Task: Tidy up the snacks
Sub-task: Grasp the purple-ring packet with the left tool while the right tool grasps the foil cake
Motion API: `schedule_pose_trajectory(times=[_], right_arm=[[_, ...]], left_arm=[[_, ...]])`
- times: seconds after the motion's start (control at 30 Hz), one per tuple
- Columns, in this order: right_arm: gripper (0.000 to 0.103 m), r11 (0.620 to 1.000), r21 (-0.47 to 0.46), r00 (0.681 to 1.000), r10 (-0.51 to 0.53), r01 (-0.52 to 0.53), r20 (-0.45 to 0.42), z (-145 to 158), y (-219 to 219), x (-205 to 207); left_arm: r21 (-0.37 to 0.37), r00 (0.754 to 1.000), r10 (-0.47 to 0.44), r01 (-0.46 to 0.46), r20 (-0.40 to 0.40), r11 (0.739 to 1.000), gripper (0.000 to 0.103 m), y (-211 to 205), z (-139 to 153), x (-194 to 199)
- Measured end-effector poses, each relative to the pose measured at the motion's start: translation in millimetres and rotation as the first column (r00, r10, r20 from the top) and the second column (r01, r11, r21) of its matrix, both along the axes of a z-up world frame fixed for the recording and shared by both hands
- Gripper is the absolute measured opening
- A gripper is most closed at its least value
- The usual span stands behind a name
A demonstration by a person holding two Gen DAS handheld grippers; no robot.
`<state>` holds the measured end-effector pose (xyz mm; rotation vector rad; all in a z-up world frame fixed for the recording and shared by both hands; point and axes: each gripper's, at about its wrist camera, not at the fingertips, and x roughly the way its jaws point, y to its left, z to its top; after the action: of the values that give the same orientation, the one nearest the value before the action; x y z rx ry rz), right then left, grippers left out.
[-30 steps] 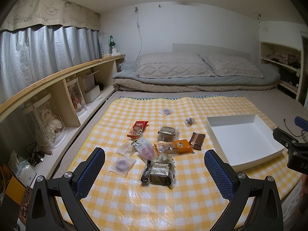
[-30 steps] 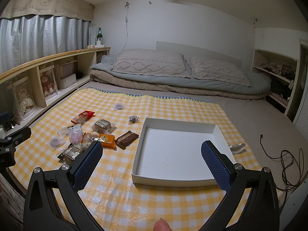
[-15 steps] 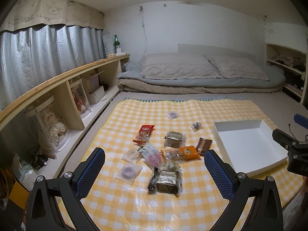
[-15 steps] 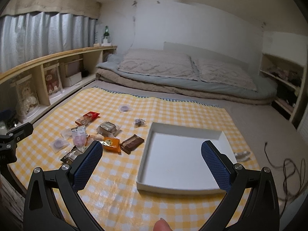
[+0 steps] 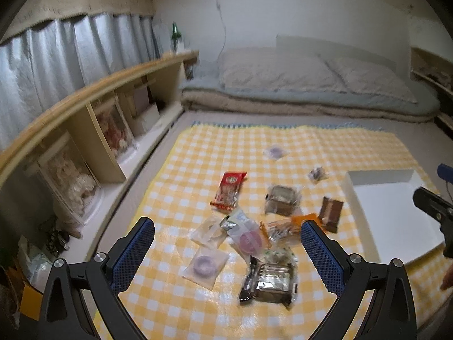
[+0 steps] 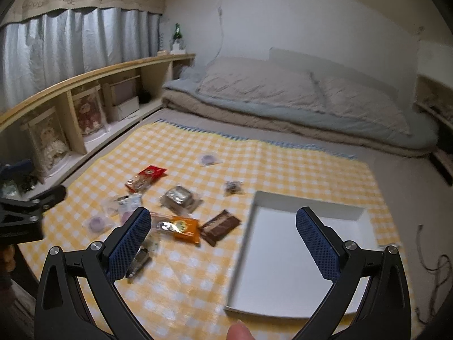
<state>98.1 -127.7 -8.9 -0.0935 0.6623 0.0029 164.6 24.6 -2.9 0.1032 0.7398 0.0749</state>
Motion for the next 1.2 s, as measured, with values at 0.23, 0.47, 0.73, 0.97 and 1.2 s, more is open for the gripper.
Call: schedule_pose_trajectory(times=[0.23, 0.47, 0.73, 0.97, 1.2], right_arm=[[0.103, 0.992, 0.086, 0.983, 0.104, -0.092, -0.149, -47.8, 14.6, 44.4], [0.103, 0.961, 0.169, 0.929, 0.259, -0.22, -0.263, -99.0, 49.0, 67.0], [0.103, 0.891, 0.271, 0.845, 0.439, -0.365, -0.306, -143.1, 94.1, 78.6], [0.091, 0.821, 0.312, 0.735, 0.568, -0.477, -0.37, -181.4, 114.9, 90.1], [0.085, 0.776, 0.34, 0.653, 0.63, -0.531, -0.42, -193.8, 116.6, 84.3]], left_arm=[[-0.023, 0.988, 0.022, -0.025, -0.154, 0.999, 0.103, 21.3, -30.3, 76.4], [-0.078, 0.972, 0.082, -0.101, -0.219, 0.992, 0.103, 64.8, -57.7, 120.3], [-0.153, 0.952, 0.127, -0.174, -0.278, 0.973, 0.103, 109.0, -90.1, 131.9], [-0.119, 0.931, 0.115, -0.165, -0.347, 0.979, 0.103, 122.0, -113.6, 140.6], [-0.16, 0.929, 0.083, -0.149, -0.36, 0.976, 0.103, 123.3, -122.0, 145.5]])
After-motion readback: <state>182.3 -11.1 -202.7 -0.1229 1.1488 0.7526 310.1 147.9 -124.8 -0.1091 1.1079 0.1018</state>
